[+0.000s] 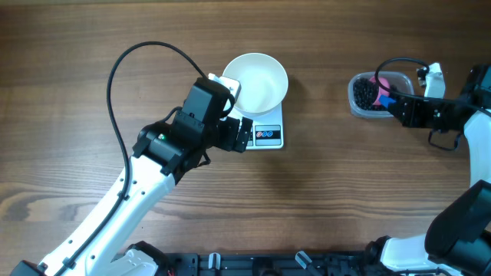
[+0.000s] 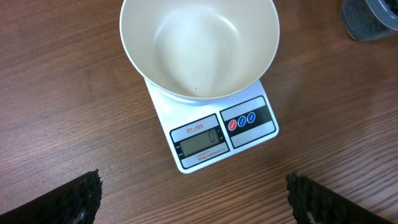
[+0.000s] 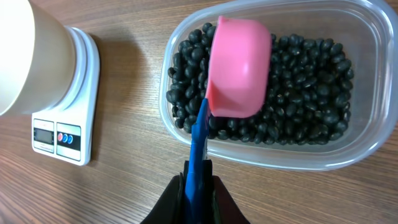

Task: Scoop item into bowl and weigh 150g on scale
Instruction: 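Drag the scoop through the beans with the right gripper to fill it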

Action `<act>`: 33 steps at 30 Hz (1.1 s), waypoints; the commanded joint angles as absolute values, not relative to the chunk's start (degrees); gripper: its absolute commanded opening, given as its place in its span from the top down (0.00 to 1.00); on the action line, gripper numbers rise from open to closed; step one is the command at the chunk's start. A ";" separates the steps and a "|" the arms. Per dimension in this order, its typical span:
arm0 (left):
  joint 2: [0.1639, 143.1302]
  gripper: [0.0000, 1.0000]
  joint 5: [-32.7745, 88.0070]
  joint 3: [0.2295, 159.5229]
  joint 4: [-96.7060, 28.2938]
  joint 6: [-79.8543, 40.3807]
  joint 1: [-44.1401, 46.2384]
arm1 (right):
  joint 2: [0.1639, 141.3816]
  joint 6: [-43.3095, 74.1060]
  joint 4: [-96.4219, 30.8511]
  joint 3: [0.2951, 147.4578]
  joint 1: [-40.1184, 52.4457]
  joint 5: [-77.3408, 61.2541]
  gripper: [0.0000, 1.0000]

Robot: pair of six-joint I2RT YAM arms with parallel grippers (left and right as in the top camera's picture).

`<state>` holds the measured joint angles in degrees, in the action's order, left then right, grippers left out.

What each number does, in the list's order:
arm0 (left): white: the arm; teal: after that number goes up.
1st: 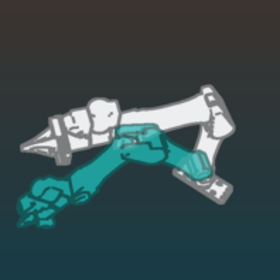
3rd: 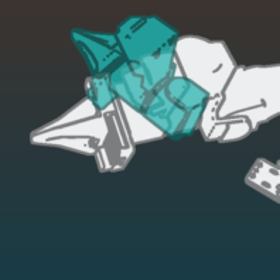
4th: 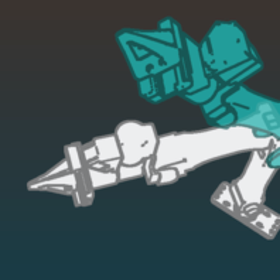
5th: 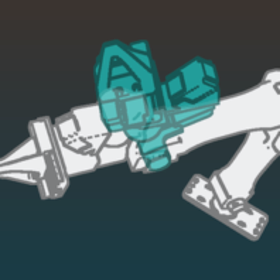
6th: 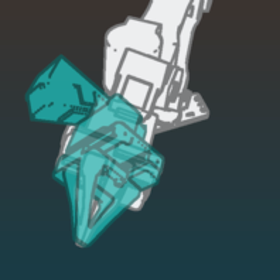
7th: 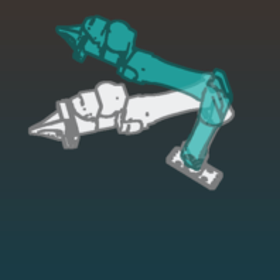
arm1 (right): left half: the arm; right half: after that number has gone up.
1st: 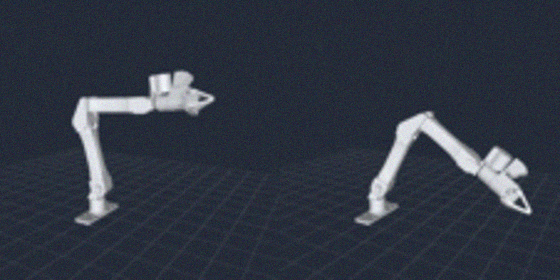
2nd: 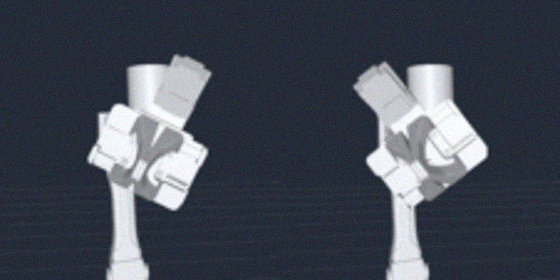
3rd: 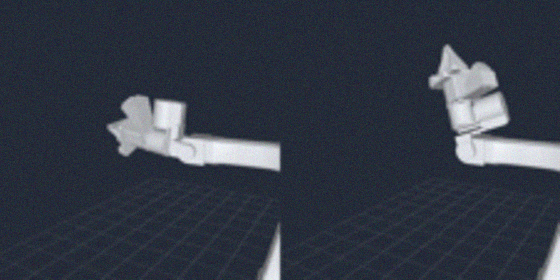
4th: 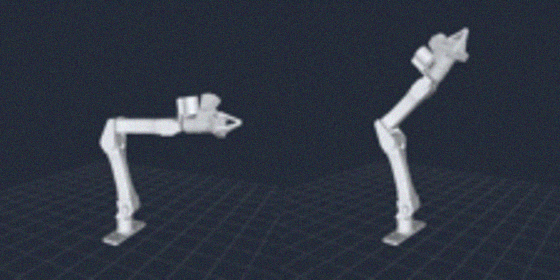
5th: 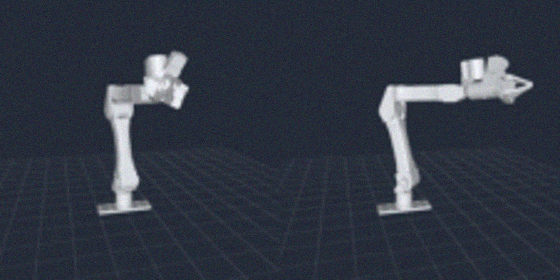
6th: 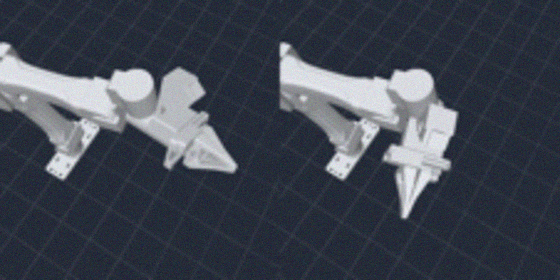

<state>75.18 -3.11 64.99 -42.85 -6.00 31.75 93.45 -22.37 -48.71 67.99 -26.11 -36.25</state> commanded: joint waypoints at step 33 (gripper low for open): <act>75.61 0.00 -2.63 65.80 -42.70 -4.71 31.64 | 94.41 -11.31 -46.89 67.02 -28.38 -42.85 0.96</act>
